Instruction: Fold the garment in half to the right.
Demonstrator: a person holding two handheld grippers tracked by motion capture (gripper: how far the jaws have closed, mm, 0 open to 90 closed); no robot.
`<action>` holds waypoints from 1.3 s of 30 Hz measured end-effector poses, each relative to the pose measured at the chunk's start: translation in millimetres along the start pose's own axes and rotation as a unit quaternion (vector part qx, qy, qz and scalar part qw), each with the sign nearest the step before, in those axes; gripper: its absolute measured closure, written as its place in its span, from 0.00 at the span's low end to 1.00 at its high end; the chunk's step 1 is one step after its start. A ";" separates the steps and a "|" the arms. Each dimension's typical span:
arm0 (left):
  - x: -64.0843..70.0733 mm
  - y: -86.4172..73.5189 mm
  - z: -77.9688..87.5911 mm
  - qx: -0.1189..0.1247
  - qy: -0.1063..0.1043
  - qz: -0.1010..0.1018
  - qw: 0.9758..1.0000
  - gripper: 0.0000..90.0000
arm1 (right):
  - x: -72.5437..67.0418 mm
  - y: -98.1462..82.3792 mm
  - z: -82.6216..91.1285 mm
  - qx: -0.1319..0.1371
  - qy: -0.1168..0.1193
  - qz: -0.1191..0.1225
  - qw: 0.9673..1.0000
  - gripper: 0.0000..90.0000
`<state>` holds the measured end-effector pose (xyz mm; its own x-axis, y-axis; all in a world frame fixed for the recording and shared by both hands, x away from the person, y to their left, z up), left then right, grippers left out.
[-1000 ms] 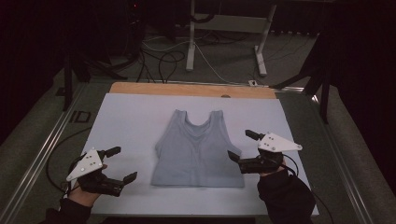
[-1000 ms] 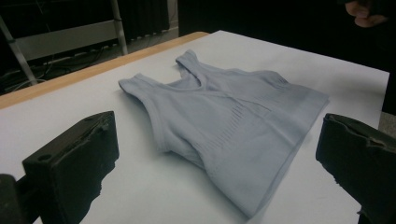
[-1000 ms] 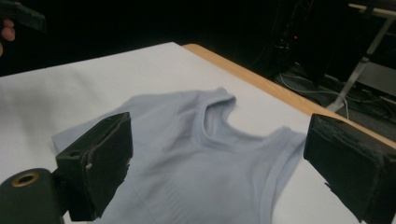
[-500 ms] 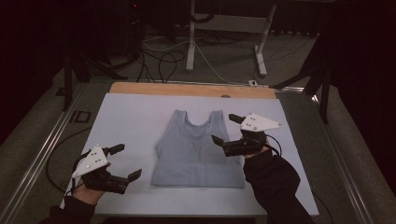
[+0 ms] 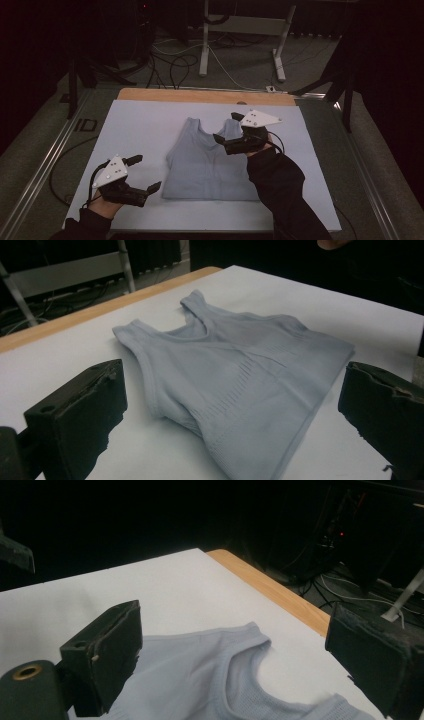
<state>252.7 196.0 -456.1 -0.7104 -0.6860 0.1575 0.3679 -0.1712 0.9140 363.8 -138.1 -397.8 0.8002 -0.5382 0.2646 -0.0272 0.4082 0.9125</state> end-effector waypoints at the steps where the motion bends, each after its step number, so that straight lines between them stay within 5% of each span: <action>1: 0.6 -0.8 -2.0 -0.001 0.003 0.002 1.000 0.00 | 0.5 0.2 -2.5 0.000 0.000 -0.001 1.000 0.09; 23: 10.4 -15.8 -32.6 -0.035 0.037 0.040 0.998 0.00 | 10.5 3.0 -68.1 -0.018 0.026 -0.003 0.999 0.09; 32: 15.0 -21.4 -49.6 -0.054 0.057 0.077 0.994 0.00 | 18.2 -2.3 -91.6 -0.027 0.029 -0.008 0.999 0.09; 39: 16.3 -33.5 -59.5 -0.087 0.073 0.082 0.990 0.00 | 17.4 -12.9 -118.5 -0.046 0.034 -0.012 0.998 0.09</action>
<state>264.5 148.5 -506.4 -0.5425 -0.8076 0.2313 0.5783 -0.1593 0.8001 449.1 -65.4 -442.0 0.8391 -0.4980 0.2188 0.0449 0.4643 0.8845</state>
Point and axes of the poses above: each handheld gripper's, and its own axes: z roughly backward along the jaws, y roughly out of its top, x roughly to its right, the point moved 2 cm from there along -z, roughly forward along the jaws, and after that the axes turned 10 degrees about z, right-handed, at the moved point
